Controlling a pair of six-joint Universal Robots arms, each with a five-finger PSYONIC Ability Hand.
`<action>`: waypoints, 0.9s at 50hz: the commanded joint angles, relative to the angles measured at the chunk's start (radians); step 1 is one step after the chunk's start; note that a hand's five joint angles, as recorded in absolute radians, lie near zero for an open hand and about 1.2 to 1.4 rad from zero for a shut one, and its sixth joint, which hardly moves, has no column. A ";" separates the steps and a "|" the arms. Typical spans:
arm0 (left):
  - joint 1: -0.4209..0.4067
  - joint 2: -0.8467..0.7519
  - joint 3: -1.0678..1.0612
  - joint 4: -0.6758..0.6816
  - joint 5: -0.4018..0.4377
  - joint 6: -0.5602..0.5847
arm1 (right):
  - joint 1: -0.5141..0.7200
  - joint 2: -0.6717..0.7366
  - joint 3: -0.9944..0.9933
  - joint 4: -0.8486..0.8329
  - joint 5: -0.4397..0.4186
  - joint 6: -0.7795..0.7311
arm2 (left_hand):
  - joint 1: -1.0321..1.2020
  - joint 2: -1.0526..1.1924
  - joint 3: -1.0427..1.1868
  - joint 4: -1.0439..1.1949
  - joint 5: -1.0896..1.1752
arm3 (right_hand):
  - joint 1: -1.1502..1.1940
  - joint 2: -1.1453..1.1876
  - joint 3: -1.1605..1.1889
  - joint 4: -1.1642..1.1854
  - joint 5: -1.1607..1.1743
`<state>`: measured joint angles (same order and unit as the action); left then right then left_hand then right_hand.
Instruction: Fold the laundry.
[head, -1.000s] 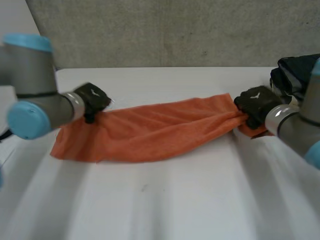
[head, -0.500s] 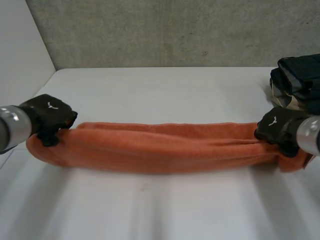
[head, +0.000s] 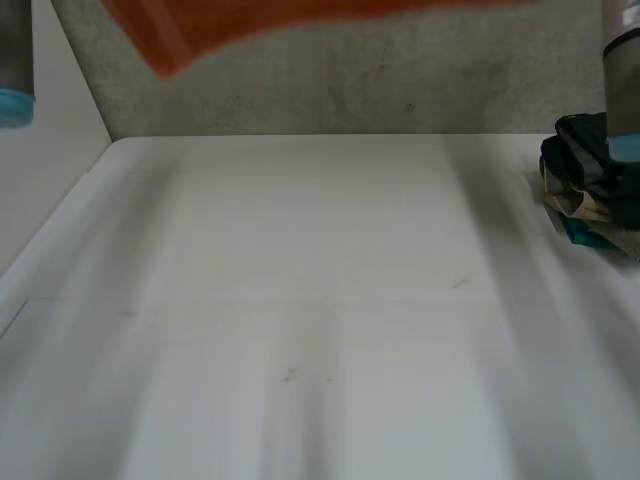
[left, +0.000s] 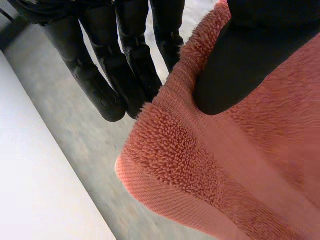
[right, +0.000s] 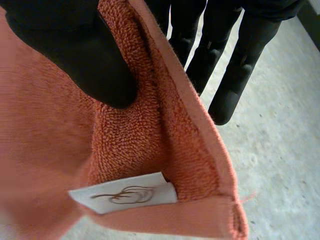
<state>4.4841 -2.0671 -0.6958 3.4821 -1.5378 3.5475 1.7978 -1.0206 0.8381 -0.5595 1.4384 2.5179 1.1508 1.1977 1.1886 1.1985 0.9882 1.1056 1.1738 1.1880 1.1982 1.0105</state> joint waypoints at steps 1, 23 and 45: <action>0.018 -0.019 -0.151 -0.055 0.024 0.033 | 0.014 0.043 0.036 0.131 -0.067 -0.010 | 0.245 0.199 0.208 0.198 0.233 | 0.291 0.222 0.208 0.198 0.211; 0.044 -0.188 -0.594 -0.005 0.070 0.194 | -0.011 0.298 0.259 0.477 -0.125 -0.018 | 0.245 0.199 0.208 0.198 0.233 | 0.079 0.011 -0.003 -0.013 0.000; 0.049 -0.015 -0.748 -0.035 0.116 0.264 | -0.081 0.165 0.317 0.645 -0.122 -0.050 | 0.245 0.199 0.208 0.198 0.233 | -0.191 -0.259 -0.274 -0.284 -0.271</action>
<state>4.5284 -2.0993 -1.4167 3.4502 -1.4279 3.7893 1.7255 -0.8090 1.1229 0.0872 1.3215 2.4861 1.1508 1.1984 1.1888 1.1989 0.9884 0.8147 0.8046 0.8115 0.8029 0.6170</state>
